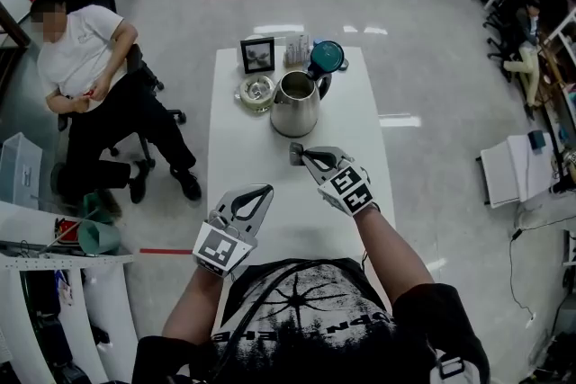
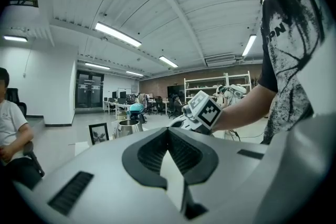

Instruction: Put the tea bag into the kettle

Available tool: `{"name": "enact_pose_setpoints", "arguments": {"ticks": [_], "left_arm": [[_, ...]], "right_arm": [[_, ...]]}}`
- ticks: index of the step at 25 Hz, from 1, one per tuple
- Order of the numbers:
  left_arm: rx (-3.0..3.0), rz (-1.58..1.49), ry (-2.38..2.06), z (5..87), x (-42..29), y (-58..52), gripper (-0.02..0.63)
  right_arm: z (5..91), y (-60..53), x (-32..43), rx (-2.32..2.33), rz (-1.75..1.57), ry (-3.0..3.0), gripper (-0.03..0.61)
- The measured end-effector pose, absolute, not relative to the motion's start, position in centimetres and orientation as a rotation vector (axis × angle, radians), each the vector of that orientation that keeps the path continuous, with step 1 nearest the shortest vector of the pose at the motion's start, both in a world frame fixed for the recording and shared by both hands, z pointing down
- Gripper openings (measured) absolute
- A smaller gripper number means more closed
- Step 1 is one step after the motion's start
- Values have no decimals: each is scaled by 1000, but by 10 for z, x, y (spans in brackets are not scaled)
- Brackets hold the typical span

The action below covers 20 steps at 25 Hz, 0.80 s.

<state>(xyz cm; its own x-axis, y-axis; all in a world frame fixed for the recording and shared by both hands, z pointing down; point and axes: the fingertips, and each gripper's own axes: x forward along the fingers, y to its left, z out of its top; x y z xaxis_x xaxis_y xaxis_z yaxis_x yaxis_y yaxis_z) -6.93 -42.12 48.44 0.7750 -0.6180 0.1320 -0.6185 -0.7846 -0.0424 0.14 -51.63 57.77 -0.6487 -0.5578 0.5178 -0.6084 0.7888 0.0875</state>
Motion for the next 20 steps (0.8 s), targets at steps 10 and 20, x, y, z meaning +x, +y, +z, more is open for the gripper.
{"name": "enact_pose_setpoints", "arguments": {"ticks": [10,20], "left_arm": [[2960,214,-1062,482,-74,-428,8],[2907,220,-1105,487,-88,-425,8]], "right_arm": [[532,-585,6,943,-40,-2432,18],[510,-659,-1,979,-126,-2365,18]]}}
